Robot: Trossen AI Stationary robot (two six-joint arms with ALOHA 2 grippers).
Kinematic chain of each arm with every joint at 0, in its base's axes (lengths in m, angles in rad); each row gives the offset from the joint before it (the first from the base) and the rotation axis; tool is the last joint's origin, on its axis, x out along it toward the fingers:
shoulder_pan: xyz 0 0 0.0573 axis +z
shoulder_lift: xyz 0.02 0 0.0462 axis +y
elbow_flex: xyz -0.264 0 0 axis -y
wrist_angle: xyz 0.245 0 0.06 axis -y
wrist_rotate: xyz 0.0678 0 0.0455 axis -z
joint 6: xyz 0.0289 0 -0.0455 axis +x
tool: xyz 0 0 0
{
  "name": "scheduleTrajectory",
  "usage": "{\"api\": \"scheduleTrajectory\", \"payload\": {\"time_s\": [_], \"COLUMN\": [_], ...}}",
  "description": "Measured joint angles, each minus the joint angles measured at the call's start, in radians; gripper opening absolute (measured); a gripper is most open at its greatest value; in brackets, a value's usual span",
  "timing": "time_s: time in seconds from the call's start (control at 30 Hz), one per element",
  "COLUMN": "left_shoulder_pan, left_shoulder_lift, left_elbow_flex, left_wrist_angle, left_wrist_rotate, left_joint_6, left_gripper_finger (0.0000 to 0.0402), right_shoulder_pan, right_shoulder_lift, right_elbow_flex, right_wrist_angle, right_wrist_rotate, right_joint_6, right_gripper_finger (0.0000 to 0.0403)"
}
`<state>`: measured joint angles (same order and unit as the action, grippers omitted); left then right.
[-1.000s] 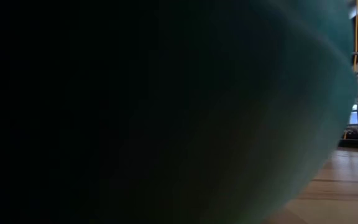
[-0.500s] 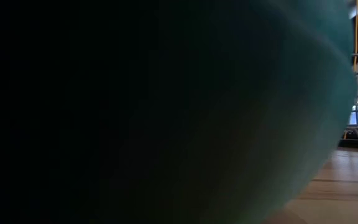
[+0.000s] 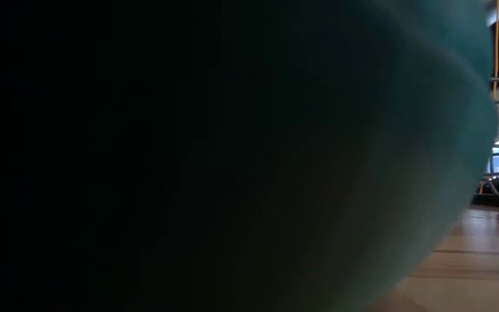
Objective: Sort dishes
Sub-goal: Put the green plate in the dish rack
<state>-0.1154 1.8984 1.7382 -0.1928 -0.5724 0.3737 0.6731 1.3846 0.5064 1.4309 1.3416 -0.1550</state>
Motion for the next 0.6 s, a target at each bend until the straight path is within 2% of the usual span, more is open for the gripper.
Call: {"api": "scheduleTrajectory", "payload": {"time_s": [0.3,0.5,0.6], "left_shoulder_pan": [0.000,0.004,0.005], "left_shoulder_lift": [0.000,0.000,0.000], "left_elbow_flex": [0.000,0.000,0.000], "left_wrist_angle": [0.000,-0.001,-0.001], "left_wrist_rotate": [0.010,0.149,0.164], "left_joint_6": [0.001,0.074,0.132], "left_gripper_finger": [0.0000,0.0000,0.0010], "right_shoulder_pan": [0.000,0.000,0.000], "right_shoulder_lift": [0.000,0.000,0.000], "right_elbow_flex": [0.000,0.000,0.000], "right_wrist_angle": [0.001,0.001,0.002], "right_wrist_rotate": [0.020,0.009,0.007], "right_joint_6": [-0.004,-0.006,-0.006], "right_gripper_finger": [0.0084,0.0085,0.0086]}}
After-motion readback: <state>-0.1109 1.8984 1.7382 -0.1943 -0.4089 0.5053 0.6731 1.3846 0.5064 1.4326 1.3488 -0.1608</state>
